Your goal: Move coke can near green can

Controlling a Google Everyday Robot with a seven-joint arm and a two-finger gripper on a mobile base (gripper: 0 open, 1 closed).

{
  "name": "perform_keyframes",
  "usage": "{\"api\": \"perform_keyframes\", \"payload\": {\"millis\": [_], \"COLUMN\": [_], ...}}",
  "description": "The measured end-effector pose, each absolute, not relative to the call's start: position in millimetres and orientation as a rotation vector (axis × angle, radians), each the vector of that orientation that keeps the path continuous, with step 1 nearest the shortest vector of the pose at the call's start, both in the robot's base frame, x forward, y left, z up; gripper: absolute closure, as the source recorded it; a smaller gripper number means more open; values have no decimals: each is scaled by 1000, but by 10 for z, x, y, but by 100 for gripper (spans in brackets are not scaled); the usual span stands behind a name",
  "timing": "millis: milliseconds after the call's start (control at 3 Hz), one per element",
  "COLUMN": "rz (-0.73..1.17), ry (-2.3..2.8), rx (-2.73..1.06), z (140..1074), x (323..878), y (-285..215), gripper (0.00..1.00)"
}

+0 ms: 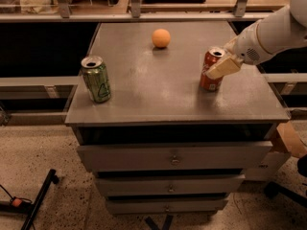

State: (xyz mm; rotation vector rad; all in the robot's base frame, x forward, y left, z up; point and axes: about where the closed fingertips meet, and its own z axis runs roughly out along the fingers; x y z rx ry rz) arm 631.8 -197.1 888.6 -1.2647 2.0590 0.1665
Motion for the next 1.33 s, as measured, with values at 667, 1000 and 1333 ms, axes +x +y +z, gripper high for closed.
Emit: {"api": "perform_keyframes", "payload": {"millis": [667, 1000, 1333], "rz": [209, 222, 237], "ry": [2043, 2047, 2031], "rx": [-1274, -1300, -1383], "z": [8936, 9146, 9357], "x": [6284, 6262, 6220], "y": [-1916, -1819, -1570], "gripper": [87, 100, 100]}}
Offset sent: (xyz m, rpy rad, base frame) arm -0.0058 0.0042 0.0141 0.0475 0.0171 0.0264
